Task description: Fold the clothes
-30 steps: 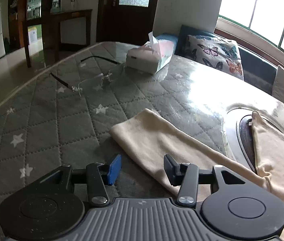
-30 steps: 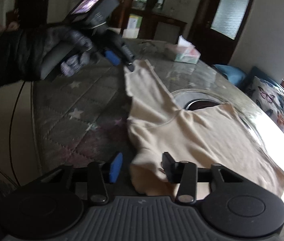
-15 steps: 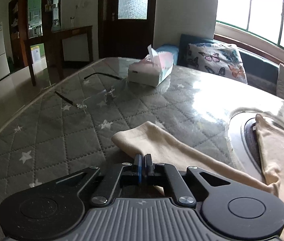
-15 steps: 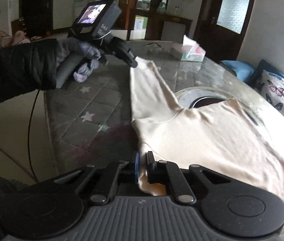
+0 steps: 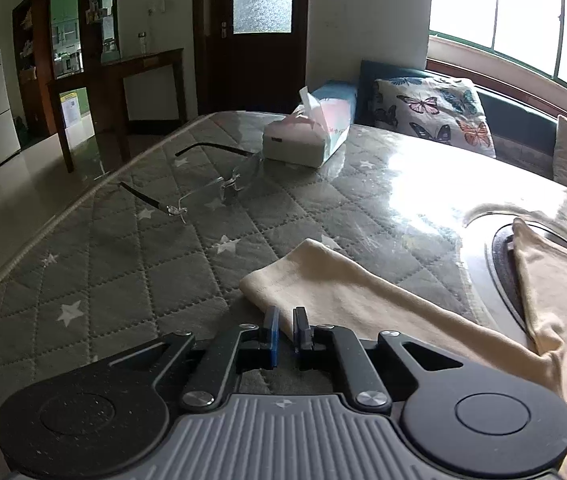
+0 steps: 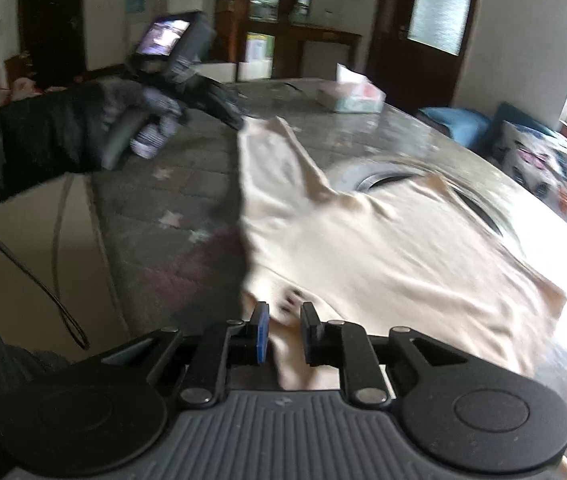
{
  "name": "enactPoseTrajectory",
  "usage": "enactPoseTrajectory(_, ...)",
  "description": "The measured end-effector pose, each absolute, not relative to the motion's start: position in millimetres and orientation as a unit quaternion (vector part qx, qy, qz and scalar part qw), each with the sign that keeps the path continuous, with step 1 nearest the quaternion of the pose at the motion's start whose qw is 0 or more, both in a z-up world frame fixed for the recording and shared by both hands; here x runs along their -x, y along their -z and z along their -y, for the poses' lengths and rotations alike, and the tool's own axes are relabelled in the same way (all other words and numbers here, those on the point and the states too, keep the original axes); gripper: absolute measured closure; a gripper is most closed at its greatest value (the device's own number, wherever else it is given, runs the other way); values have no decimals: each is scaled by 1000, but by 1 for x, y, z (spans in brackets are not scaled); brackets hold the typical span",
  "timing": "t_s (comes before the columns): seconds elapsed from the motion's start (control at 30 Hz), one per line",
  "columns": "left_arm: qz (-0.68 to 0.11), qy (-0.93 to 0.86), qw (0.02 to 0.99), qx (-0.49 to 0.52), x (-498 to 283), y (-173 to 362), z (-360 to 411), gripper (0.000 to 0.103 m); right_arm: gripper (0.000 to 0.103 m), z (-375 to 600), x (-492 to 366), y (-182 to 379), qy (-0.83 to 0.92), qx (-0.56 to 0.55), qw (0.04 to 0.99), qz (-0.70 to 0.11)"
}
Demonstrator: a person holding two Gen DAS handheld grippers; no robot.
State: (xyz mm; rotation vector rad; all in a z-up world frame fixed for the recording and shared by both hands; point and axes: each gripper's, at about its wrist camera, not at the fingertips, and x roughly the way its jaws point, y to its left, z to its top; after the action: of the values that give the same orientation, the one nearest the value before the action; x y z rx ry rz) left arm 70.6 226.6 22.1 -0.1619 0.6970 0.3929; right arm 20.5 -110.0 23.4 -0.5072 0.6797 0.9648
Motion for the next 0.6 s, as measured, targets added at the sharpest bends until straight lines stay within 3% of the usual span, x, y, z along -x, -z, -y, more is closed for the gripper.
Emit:
enactPoseTrajectory(0.17,-329,-142,931,66,-67,-37,-202,94,87,125,-31,-5,-420,227,805,-353)
enactPoseTrajectory(0.33,-325,-72,942,50,-70,-47,-164,76,86,132,-27,2,-427,226,798,-361)
enactPoseTrajectory(0.6,-342,48,938,27,-87,-36,-91,76,81,144,-53,-8,-390,184,830,-353)
